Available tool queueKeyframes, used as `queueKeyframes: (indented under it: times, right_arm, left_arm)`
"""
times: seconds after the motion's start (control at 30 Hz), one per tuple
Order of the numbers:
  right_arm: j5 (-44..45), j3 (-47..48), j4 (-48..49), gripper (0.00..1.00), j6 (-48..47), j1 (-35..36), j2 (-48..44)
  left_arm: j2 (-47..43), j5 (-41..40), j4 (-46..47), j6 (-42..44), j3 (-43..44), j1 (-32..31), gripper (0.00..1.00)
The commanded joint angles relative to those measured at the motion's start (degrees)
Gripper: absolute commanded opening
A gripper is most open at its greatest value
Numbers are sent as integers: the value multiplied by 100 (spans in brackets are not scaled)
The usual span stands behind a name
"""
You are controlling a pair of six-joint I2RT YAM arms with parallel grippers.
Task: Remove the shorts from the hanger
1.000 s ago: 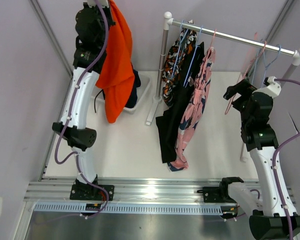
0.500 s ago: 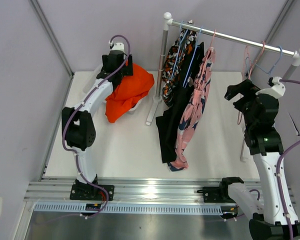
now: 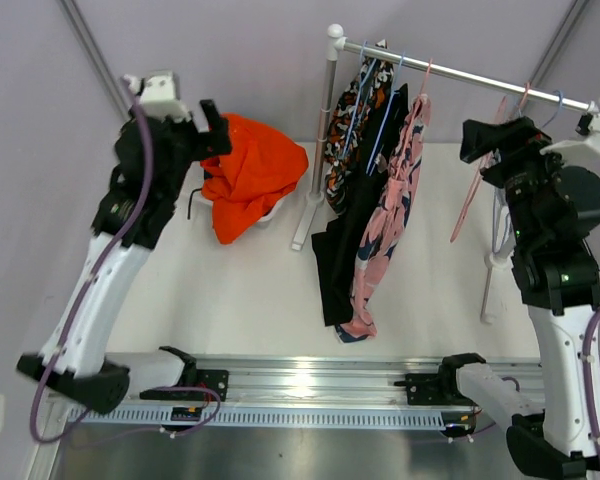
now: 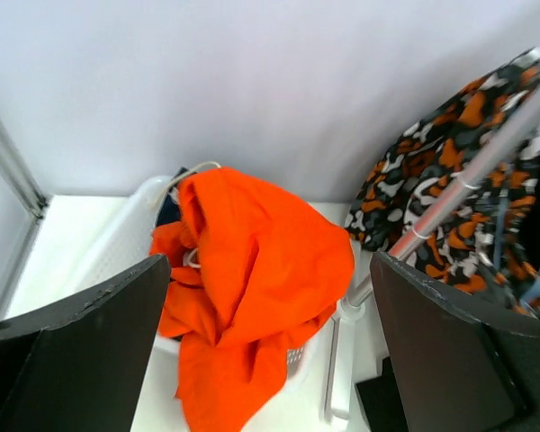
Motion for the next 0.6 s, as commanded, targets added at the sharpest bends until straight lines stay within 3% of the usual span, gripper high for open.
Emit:
queueKeyframes:
  times: [0.0, 0.23, 0.47, 0.57]
  right_arm:
    - [28, 394, 253, 99, -45, 360, 529]
    - [221, 1176, 218, 71, -344, 880, 1900]
    - [467, 1177, 174, 66, -327, 959, 2411]
    - [546, 932, 279, 58, -309, 968, 2446]
  left_arm:
    - [-779, 444, -653, -66, -888, 49, 99]
    - [-1907, 918, -741, -250, -2271, 49, 99]
    - [-2453, 901, -434, -162, -3308, 49, 99]
    - [-2585, 954, -223, -241, -3598, 49, 99]
